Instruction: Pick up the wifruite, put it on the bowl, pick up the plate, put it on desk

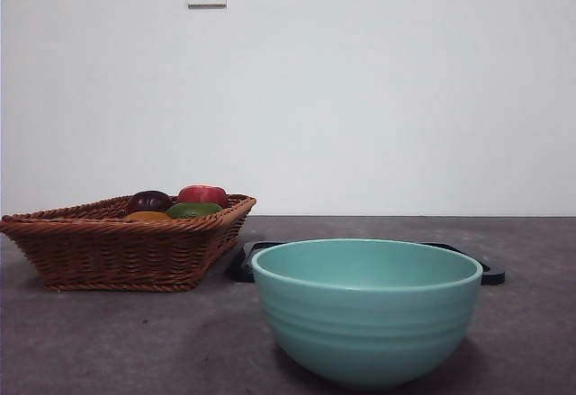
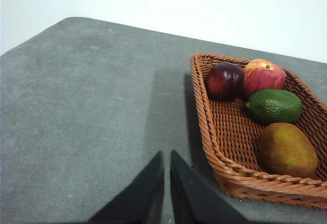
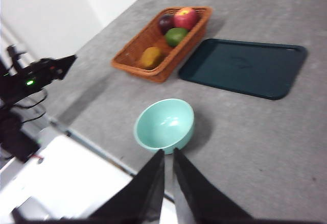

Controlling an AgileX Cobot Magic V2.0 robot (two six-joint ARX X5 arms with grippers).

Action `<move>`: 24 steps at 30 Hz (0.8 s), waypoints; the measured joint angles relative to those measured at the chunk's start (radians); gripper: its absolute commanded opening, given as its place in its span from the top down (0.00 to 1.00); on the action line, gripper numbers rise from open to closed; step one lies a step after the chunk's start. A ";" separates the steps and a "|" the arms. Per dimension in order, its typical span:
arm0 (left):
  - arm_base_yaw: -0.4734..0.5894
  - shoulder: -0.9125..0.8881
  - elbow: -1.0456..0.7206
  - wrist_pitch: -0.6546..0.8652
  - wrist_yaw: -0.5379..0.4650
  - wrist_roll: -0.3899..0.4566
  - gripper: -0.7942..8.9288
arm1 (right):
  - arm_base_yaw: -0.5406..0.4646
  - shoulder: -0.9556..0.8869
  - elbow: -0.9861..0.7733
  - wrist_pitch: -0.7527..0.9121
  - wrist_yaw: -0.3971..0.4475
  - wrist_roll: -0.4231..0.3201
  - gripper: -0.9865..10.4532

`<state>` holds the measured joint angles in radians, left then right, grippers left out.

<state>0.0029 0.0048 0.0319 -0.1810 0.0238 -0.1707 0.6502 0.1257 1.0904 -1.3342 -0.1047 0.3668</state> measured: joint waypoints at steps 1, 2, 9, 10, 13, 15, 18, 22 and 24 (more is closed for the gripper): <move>0.000 0.000 0.000 0.000 0.000 0.000 0.90 | -0.027 0.000 -0.009 0.000 0.001 -0.005 0.89; 0.000 0.000 0.000 0.000 0.000 0.000 0.90 | -0.064 0.000 -0.027 0.000 0.005 -0.022 0.89; 0.000 0.000 0.000 0.000 0.000 0.000 0.90 | -0.388 -0.032 -0.328 0.391 -0.014 -0.163 0.89; 0.000 0.000 0.000 0.000 0.000 0.000 0.90 | -0.426 -0.043 -0.373 0.461 -0.038 -0.170 0.89; 0.000 0.000 0.000 0.000 0.000 0.000 0.90 | -0.542 -0.082 -0.529 0.691 -0.070 -0.189 0.89; 0.000 0.000 0.000 0.000 0.000 0.000 0.90 | -0.605 -0.100 -0.638 0.840 -0.070 -0.206 0.89; 0.000 0.000 0.000 0.000 0.000 0.000 0.90 | -0.660 -0.119 -0.799 1.011 -0.071 -0.227 0.89; 0.000 0.000 0.000 0.000 0.000 0.000 0.90 | -0.677 -0.119 -0.965 1.121 -0.010 -0.249 0.89; 0.000 0.000 0.000 0.000 0.000 0.000 0.90 | -0.677 -0.119 -1.020 1.146 0.039 -0.271 0.89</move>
<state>0.0025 0.0048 0.0319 -0.1810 0.0238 -0.1707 -0.0273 0.0071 0.0704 -0.1886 -0.0654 0.0959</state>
